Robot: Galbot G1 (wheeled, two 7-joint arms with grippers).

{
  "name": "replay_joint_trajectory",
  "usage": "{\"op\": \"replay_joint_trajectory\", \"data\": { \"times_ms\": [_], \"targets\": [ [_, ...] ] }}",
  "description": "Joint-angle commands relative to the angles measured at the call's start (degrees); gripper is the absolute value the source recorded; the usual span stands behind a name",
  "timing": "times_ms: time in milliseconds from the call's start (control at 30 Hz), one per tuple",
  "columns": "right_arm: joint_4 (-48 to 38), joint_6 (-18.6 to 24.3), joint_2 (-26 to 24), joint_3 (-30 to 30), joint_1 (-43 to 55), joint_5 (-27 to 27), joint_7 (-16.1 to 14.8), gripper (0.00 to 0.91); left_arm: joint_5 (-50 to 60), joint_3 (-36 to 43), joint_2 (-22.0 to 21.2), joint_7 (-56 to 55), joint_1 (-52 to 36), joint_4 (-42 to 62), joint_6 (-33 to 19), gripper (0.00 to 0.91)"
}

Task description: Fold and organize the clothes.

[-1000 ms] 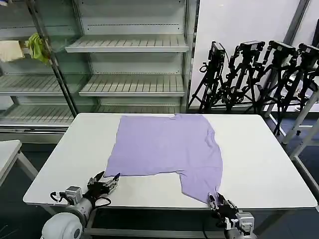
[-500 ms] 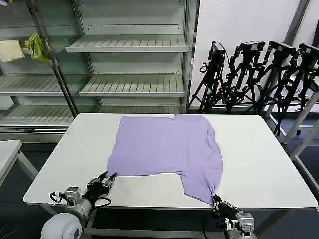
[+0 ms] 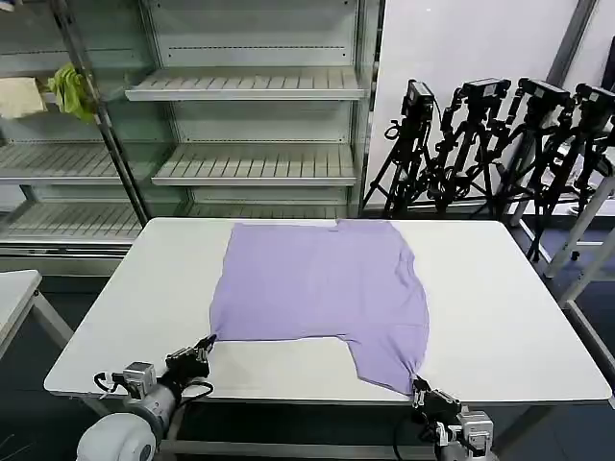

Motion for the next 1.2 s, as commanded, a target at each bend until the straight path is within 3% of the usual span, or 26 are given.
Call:
{"op": "replay_joint_trajectory", "data": {
  "times_ms": [33, 467, 1200],
  "targets": [
    [0.5, 0.3, -0.1, 0.1, 0.0, -0.4, -0.2, 0.0, 0.1, 0.0, 0.1, -0.1, 0.5, -0.6, -0.2, 0.0],
    [10.1, 0.2, -8.1, 5.7, -10.7, 1.0, 0.8, 0.0, 0.7, -1.5, 2.1, -0.5, 8.6, -8.2, 0.4, 0.0],
    [17.0, 0.2, -14.0, 9.6, -22.9, 2.5, 3.3, 0.0, 3.0, -7.4, 1.5, -0.5, 23.2, -18.5, 0.1, 0.0]
  ]
}}
